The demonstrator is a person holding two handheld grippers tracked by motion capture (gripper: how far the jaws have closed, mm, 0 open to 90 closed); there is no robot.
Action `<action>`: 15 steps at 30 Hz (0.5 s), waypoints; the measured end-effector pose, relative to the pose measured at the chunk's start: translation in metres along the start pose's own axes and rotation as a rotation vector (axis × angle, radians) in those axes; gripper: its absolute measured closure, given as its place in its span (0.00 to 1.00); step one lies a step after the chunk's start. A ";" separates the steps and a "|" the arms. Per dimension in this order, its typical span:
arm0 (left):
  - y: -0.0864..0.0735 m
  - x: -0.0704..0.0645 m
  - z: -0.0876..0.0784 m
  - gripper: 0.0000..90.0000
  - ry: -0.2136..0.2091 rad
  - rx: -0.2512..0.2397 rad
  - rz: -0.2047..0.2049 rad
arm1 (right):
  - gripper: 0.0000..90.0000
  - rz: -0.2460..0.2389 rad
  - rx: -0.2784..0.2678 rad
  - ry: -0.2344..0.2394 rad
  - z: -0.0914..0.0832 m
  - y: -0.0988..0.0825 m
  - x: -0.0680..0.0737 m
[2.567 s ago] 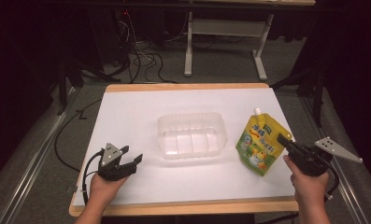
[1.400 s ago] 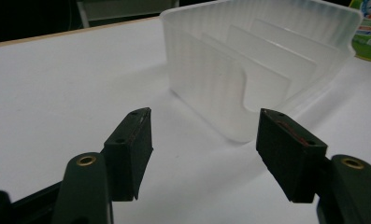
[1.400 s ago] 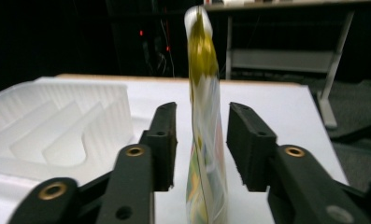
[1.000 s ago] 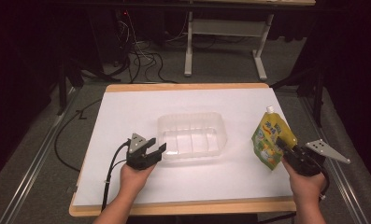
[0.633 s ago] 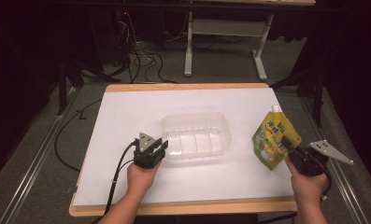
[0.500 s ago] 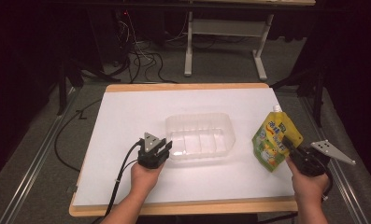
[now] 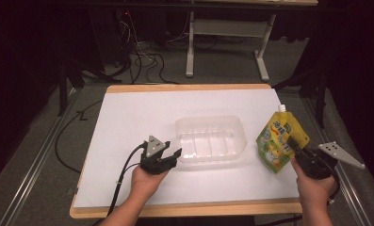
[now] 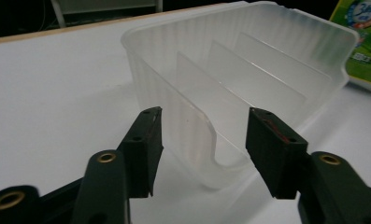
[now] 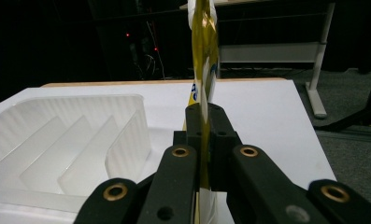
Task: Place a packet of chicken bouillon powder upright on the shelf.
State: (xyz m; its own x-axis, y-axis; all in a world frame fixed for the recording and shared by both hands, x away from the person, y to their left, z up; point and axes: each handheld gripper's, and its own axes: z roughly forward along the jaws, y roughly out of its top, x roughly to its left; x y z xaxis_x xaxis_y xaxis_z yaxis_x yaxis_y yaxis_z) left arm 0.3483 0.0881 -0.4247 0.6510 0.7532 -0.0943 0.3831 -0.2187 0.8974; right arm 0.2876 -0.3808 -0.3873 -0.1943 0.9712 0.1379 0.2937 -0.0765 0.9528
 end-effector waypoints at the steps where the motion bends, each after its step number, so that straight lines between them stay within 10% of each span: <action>1: -0.003 0.004 -0.006 0.50 -0.004 -0.009 0.000 | 1.00 -0.002 -0.004 -0.001 0.000 0.000 0.001; 15: -0.029 0.036 -0.017 0.39 0.015 -0.002 -0.038 | 1.00 -0.044 -0.057 0.017 0.005 0.027 0.026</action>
State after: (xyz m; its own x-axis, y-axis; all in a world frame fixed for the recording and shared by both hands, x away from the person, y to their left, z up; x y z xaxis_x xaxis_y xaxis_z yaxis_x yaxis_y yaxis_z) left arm 0.3498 0.1322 -0.4466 0.6261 0.7702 -0.1219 0.4060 -0.1886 0.8942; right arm 0.2948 -0.3562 -0.3592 -0.2218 0.9700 0.0997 0.2310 -0.0471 0.9718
